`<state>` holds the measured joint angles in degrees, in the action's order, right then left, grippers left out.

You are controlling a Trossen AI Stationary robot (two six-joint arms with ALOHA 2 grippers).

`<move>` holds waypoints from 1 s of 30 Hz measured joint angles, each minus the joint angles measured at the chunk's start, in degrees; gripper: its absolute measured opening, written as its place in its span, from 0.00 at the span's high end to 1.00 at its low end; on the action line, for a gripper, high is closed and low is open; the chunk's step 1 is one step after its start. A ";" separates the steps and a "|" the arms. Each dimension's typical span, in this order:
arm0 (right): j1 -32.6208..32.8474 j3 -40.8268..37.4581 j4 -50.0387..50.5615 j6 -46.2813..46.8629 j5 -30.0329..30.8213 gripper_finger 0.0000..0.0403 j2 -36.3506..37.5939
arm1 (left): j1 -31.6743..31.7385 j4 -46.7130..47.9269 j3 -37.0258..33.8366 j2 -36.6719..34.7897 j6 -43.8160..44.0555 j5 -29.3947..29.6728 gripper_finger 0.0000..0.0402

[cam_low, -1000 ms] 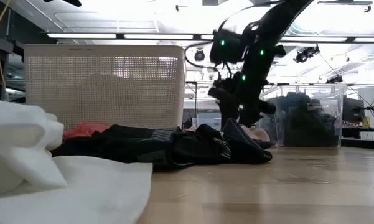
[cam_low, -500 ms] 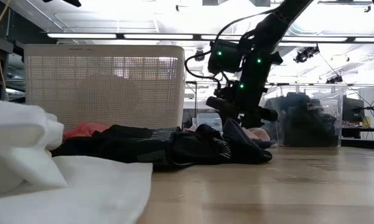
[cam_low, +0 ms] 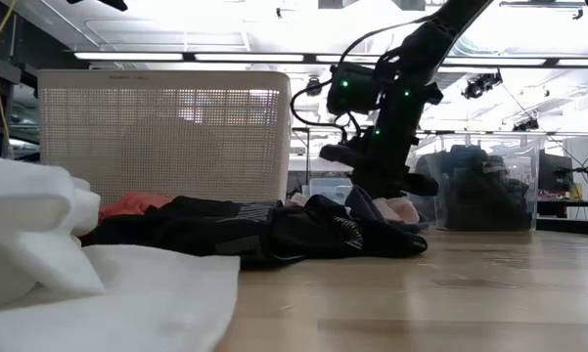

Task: Pick & Place Cloths
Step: Put the white sock into the left transparent bin

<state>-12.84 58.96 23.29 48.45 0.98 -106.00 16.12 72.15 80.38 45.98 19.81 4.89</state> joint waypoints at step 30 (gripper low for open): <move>2.78 -0.09 0.52 4.51 -2.01 0.98 11.56 | 0.00 1.68 0.00 0.00 -0.58 -2.60 0.46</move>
<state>-10.06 58.86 23.81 52.96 -1.03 -94.44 16.12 73.83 80.38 45.98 19.23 2.28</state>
